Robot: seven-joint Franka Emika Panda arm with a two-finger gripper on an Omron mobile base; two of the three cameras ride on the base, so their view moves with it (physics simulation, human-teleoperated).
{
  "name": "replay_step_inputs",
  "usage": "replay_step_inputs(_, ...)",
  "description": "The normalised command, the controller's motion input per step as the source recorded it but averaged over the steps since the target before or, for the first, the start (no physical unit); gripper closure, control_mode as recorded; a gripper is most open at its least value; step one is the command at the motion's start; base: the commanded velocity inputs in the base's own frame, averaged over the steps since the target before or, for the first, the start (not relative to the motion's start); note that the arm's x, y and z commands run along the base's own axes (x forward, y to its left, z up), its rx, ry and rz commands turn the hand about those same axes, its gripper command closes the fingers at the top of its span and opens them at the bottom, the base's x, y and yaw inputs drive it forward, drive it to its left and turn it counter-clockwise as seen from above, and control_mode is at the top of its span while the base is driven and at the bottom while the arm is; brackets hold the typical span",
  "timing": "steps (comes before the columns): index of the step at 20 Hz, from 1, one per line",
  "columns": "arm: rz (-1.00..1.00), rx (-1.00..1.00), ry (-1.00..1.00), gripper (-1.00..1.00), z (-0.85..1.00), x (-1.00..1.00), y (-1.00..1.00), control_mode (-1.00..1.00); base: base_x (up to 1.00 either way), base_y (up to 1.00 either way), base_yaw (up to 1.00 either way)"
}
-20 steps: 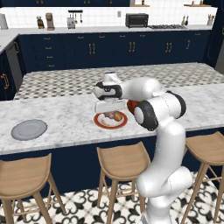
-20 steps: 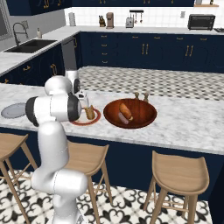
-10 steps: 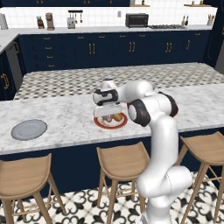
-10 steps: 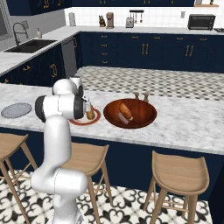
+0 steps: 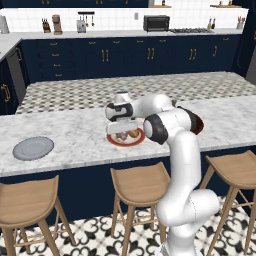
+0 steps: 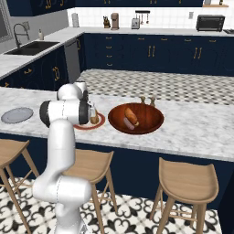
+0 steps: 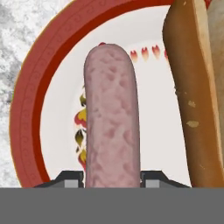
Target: Place one bun and one sausage from the bowl on each plate.
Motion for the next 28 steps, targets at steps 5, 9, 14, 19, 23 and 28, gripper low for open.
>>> replay_step_inputs(5,0.0,0.0,0.0,1.0,0.0,0.0,0.01,-1.0,0.0,0.0,0.0)
replay_step_inputs(9,0.0,0.0,0.0,-1.0,0.0,0.0,0.0,-1.0,0.0,0.0,0.0)
replay_step_inputs(14,0.0,0.0,0.0,-1.0,0.0,0.0,0.0,-1.0,0.0,0.0,0.0)
replay_step_inputs(19,0.0,0.0,-0.03,-1.0,0.34,-0.42,-0.14,-1.0,0.0,0.0,0.0)
replay_step_inputs(23,0.0,0.0,-0.02,-1.0,0.79,-0.7,-0.63,-1.0,0.0,0.0,0.0)
replay_step_inputs(28,0.0,0.0,-0.06,-1.0,0.37,-0.95,-1.0,-1.0,0.0,0.0,0.0)
